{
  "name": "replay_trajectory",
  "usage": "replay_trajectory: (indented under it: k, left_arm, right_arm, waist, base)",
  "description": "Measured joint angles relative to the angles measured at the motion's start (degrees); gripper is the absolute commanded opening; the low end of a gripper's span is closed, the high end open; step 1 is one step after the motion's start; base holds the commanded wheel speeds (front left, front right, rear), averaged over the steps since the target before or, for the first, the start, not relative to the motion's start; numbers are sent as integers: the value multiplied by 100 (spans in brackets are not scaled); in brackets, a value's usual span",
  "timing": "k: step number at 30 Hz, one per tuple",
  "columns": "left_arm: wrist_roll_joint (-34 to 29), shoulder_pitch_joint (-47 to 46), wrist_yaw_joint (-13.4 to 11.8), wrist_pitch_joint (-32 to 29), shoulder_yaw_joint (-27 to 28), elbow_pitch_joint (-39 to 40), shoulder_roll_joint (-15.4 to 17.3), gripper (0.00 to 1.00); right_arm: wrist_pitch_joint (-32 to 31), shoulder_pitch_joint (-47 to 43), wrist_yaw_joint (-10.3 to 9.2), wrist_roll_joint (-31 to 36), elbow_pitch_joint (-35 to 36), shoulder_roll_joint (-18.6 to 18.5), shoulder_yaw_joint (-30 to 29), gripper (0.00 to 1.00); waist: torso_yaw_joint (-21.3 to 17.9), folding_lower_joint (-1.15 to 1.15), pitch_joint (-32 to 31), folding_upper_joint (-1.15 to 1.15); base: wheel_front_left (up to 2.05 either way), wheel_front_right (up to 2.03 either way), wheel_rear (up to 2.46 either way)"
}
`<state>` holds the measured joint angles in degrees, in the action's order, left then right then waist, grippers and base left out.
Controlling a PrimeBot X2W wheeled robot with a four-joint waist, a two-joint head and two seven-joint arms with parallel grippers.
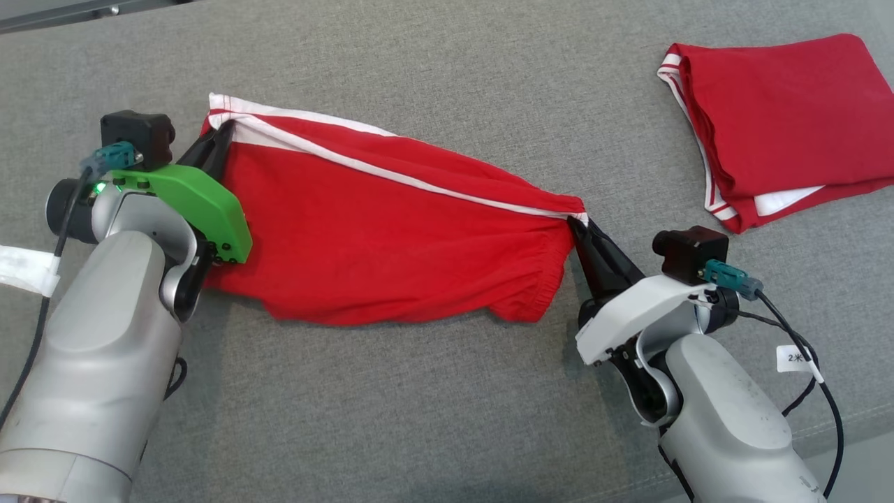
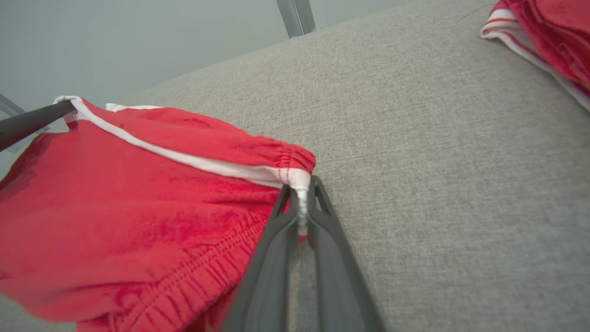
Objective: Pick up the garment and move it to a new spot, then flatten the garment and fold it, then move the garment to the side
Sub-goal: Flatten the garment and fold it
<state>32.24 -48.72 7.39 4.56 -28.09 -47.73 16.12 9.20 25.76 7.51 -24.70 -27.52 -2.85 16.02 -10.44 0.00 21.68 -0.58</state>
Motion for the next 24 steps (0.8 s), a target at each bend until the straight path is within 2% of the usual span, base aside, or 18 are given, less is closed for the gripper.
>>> replay_trajectory:
  k: [9, 10, 11, 12, 13, 14, 15, 24]
  left_arm:
    - [151, -364, 0, 16, -322, -434, 67, 0]
    - [159, -386, 1, 37, -348, -471, 67, 5]
    - [188, -403, 0, 59, -375, -509, 68, 15]
    - [201, -423, 0, 73, -399, -558, 67, 39]
    - [207, -447, 0, 103, -426, -601, 67, 73]
    - [220, -476, 0, 134, -459, -630, 68, 98]
    - [233, -500, 0, 192, -492, -636, 64, 100]
    - [367, -592, 0, 565, -751, -654, -81, 100]
  right_arm:
    - [194, 276, 0, -202, -349, 1, 257, 0]
    - [203, 296, 0, -209, -379, 1, 282, 0]
    - [231, 311, 0, -235, -408, 2, 302, 10]
    - [252, 327, 0, -246, -439, 1, 322, 27]
    - [265, 346, 0, -265, -460, 1, 343, 37]
    - [304, 370, -1, -305, -467, -4, 390, 64]
    - [314, 395, -1, -345, -470, -2, 416, 100]
    - [486, 421, -2, -277, -575, 2, 274, 100]
  waist:
    - [-90, 0, 92, 0]
    - [-92, 0, 94, 0]
    - [-93, 0, 95, 0]
    - [-94, 0, 94, 0]
    - [-93, 0, 93, 0]
    - [-90, 0, 90, 0]
    - [-86, 0, 87, 0]
    - [12, 0, 17, 0]
  base:
    - [0, 0, 0]
    - [0, 0, 0]
    - [0, 0, 0]
    - [0, 0, 0]
    - [0, 0, 0]
    - [0, 0, 0]
    - [0, 0, 0]
    - [0, 0, 0]
